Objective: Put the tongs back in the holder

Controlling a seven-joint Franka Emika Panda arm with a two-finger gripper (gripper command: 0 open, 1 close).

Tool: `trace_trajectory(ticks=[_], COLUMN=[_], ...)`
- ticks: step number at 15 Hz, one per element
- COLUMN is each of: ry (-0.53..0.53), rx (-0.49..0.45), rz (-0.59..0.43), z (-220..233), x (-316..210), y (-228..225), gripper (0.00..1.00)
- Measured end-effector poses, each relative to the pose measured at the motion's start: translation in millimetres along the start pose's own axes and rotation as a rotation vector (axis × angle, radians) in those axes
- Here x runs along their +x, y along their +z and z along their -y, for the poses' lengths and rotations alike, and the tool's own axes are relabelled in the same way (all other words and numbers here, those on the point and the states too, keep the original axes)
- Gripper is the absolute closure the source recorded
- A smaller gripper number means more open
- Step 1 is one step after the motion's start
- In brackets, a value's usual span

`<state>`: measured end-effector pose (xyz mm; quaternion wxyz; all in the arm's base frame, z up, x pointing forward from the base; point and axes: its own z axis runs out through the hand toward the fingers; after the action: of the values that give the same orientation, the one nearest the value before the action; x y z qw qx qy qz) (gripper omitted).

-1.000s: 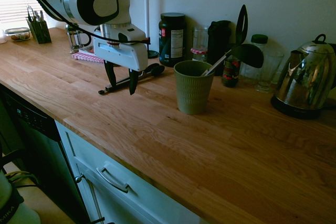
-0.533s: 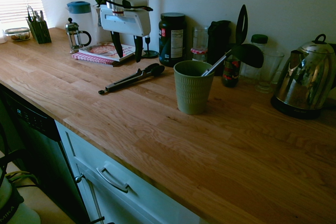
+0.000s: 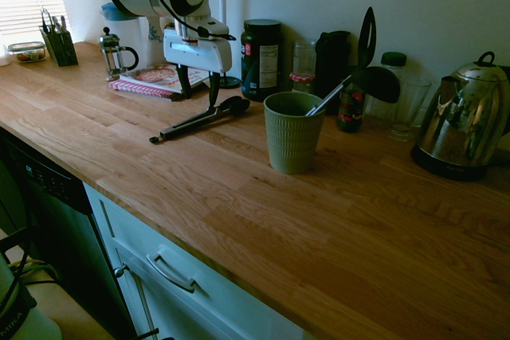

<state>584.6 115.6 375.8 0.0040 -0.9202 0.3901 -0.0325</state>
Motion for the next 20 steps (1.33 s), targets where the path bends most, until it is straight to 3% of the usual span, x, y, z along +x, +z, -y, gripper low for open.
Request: trace_trajectory(ticks=[6, 20], ry=[-0.011, -0.011], rx=[0.047, 0.036], rz=[-0.016, -0.011], z=[8, 1], x=[5, 9], y=[18, 34], gripper=[1.0, 1.0])
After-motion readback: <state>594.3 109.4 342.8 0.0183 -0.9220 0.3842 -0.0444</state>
